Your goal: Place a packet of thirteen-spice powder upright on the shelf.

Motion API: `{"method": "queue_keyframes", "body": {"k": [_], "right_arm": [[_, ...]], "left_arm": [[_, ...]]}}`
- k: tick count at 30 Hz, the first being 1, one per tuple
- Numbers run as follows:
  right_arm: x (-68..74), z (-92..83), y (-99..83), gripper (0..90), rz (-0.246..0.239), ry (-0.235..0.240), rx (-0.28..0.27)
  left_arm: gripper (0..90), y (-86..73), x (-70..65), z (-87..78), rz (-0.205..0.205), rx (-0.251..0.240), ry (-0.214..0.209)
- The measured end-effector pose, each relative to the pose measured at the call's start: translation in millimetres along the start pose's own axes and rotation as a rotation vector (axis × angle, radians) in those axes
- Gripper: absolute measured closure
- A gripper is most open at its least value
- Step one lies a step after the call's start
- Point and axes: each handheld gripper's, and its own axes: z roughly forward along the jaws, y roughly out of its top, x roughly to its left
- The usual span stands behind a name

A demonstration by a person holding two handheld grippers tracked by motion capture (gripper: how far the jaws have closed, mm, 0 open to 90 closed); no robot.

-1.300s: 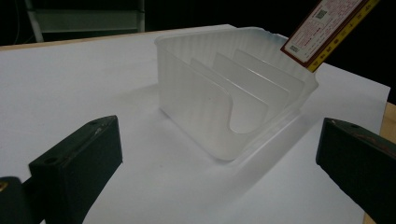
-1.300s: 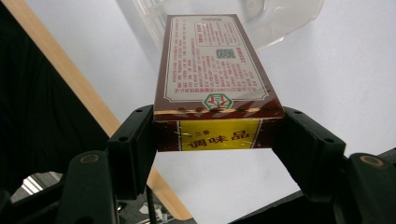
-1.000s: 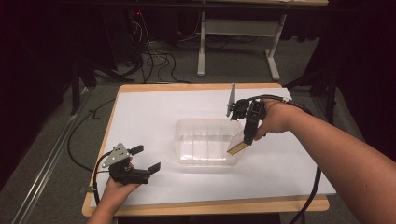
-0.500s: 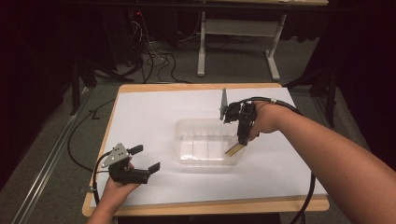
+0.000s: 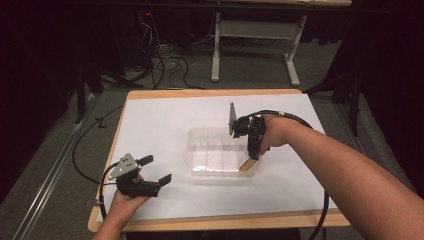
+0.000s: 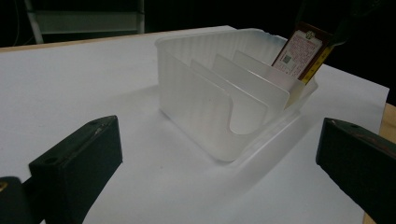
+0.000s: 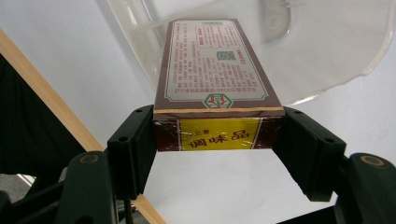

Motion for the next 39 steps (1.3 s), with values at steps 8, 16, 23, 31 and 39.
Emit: {"method": "queue_keyframes", "body": {"k": [8,16,23,31,39], "right_arm": [[-1.0,-0.9,5.3,32.1,-0.002,-0.006,-0.032],[-2.0,-2.6,6.7,31.2,-0.004,0.000,-0.043],[-2.7,-4.4,6.0,26.9,0.000,0.000,-0.061],[-2.4,-7.3,4.2,18.4,0.008,-0.009,-0.079],[-1.1,-10.6,0.9,16.2,0.016,-0.012,-0.094]], "left_arm": [[1.1,-0.1,-0.3,0.3,0.001,0.001,-0.002],[1.2,0.0,0.2,0.1,0.001,0.001,-0.001],[1.1,0.0,0.2,0.1,0.000,-0.001,-0.001],[1.2,-0.2,0.2,0.8,0.000,0.001,-0.002],[1.2,-0.2,0.0,0.9,0.000,0.000,-0.003]]}}
